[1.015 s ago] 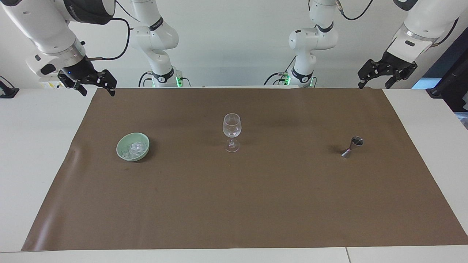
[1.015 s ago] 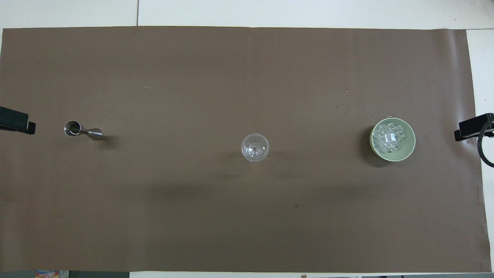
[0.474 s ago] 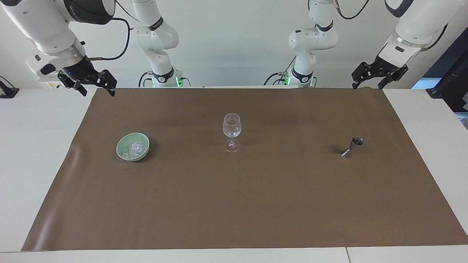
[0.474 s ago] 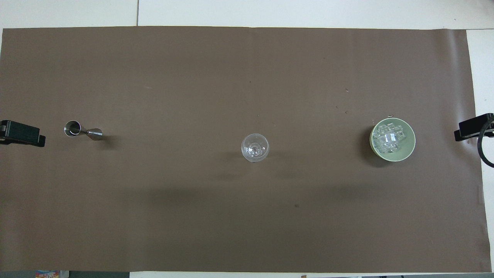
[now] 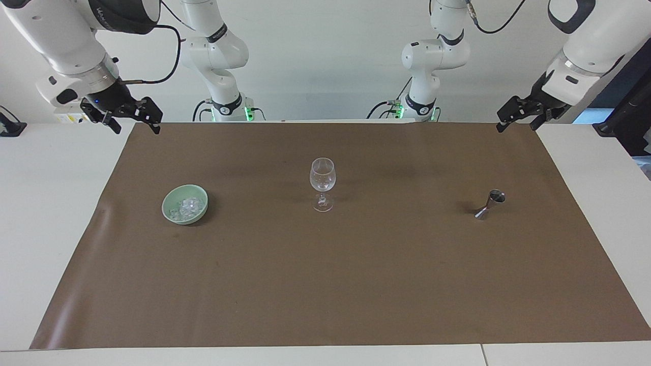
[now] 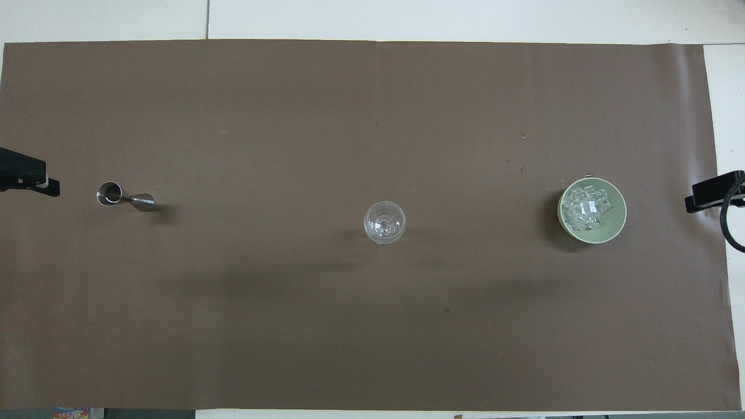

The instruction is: Pour wine and add ice with both arms

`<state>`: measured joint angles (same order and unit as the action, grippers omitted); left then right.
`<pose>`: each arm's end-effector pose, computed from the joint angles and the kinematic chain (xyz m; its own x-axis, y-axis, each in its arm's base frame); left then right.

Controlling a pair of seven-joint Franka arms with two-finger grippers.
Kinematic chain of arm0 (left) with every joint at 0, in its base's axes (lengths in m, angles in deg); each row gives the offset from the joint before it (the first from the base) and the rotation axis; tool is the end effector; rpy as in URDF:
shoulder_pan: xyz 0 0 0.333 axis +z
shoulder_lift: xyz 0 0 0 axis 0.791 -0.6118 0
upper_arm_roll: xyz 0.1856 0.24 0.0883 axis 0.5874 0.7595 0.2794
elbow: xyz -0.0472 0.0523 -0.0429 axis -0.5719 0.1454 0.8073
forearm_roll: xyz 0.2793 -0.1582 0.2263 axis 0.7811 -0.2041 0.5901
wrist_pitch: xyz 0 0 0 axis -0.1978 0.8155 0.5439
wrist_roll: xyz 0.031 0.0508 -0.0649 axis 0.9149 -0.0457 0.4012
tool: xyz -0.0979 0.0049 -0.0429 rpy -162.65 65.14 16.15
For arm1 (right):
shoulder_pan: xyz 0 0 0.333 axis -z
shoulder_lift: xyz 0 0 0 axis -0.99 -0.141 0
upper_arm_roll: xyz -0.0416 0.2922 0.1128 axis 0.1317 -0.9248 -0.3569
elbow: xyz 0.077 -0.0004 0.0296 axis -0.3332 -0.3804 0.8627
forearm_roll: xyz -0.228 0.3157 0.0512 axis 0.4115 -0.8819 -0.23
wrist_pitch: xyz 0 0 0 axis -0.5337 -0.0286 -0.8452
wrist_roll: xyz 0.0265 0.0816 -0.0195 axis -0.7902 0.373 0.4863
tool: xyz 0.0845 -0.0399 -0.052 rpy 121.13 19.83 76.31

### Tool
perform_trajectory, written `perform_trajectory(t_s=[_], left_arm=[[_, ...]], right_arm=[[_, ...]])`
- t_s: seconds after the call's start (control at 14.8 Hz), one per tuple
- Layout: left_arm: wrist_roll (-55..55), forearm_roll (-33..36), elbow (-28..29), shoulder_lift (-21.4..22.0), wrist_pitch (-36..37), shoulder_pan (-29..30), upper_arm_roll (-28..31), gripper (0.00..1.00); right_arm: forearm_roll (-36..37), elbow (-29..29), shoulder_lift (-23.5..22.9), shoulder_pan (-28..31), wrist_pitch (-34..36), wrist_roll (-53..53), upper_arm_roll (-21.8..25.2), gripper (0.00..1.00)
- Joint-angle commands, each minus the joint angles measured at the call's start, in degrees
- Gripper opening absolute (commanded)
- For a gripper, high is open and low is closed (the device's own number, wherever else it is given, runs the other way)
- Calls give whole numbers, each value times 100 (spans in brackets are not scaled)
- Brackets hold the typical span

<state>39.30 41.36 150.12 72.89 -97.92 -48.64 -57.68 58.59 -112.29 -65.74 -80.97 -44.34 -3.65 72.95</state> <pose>0.5437 0.0168 0.6208 0.9643 0.2232 -0.1426 0.2370 -0.9675 0.0886 0.5206 -0.0628 0.6118 0.9923 -0.0343 -0.1187 -0.0336 -0.9994 0.0079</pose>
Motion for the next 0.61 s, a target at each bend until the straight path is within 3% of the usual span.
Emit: perform_trajectory(t_s=[0.0,0.27,0.41,0.54], left_arm=[[1879,-673,-247,-254,104,241,63,100],[3509,-1421,-212,-499,-3,558,116,100],[4064,-2018,-212,-771,15,953,134,100],[4251,-2144,-212,-1017,-2,1191,142,100]], right_arm=[[-60,-39,52,48,-73,60,-40,100],[-60,-39,52,48,-73,60,-40,100],[-60,-39,52,48,-73,60,-40,100],[-60,-48,52,40,-73,60,-40,100]])
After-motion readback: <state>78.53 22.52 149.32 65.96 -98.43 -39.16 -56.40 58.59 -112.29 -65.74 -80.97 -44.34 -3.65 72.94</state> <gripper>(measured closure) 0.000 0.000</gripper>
